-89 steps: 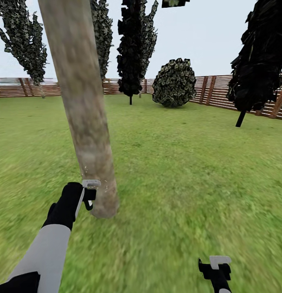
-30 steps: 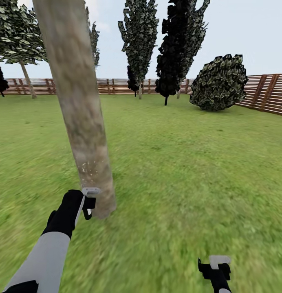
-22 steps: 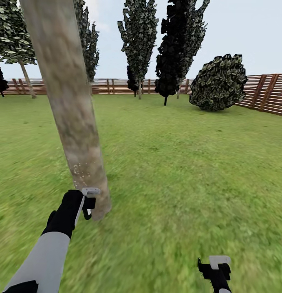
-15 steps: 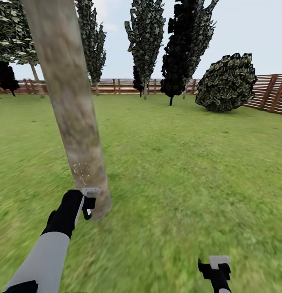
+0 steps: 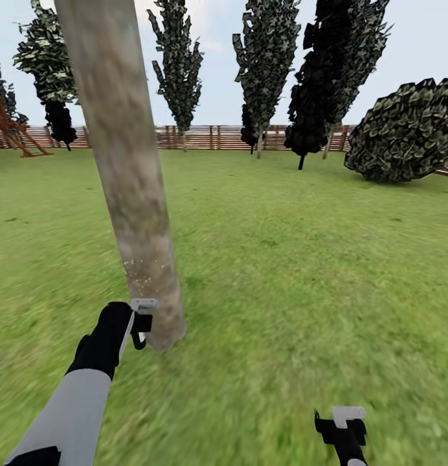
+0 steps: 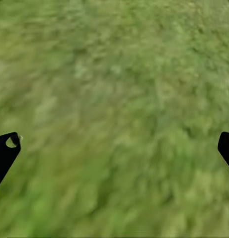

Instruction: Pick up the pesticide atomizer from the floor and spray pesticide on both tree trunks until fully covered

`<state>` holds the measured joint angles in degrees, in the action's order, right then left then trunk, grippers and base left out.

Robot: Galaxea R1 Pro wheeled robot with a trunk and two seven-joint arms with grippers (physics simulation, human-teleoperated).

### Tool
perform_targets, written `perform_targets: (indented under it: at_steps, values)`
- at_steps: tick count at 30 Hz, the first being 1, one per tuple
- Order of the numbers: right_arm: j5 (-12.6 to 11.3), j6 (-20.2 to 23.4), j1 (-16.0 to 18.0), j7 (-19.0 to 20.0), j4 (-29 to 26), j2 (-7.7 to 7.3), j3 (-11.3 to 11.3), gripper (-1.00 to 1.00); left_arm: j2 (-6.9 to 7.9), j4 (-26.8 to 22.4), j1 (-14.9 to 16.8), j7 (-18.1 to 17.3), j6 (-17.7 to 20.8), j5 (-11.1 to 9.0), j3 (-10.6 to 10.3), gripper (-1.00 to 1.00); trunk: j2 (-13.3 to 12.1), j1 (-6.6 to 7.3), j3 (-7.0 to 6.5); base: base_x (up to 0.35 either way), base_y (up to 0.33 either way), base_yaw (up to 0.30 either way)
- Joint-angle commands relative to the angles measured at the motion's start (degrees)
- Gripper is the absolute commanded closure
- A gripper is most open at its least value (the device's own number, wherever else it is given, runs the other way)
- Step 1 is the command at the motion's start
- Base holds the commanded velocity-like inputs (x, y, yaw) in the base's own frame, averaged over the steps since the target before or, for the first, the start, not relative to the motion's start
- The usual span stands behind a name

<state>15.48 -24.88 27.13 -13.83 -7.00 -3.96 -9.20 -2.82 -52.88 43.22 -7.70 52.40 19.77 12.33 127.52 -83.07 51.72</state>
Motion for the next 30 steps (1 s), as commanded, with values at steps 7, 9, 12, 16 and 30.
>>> perform_targets:
  at_steps: [7, 9, 12, 16, 30]
  values:
    - [0.60, -0.17, 0.01, -0.16, 0.06, 0.01, -0.44, -1.00, -0.08, -0.03, -0.89, -0.57, 0.08, 0.63, 0.17, 1.00, 0.02, -0.01, 0.06, 0.094, -0.272, 0.163]
    - [0.60, -0.17, 0.01, -0.15, 0.06, 0.01, -0.46, -1.00, -0.08, -0.03, -1.10, -0.57, 0.07, 0.59, 0.19, 1.00, 0.02, -0.01, 0.06, 0.006, -0.278, 0.010]
    - [0.59, -0.17, 0.02, -0.16, 0.06, 0.01, -0.46, -1.00, -0.08, -0.03, -2.15, -0.57, 0.01, 0.58, 0.17, 1.00, 0.02, -0.01, 0.06, 0.002, -0.279, 0.003]
    - [0.60, -0.17, 0.02, -0.15, 0.06, 0.01, -0.45, -1.00, 0.13, -0.03, -3.72, -0.77, -0.08, 0.51, 0.23, 1.00, 0.02, -0.01, 0.06, 0.000, -0.282, 0.000]
    - [0.60, -0.17, 0.03, -0.17, 0.06, 0.01, -0.42, -1.00, 2.33, -0.05, -6.48, -0.48, -0.99, 0.49, 1.09, 1.00, 0.02, -0.01, 0.06, 0.167, -0.259, 0.178]
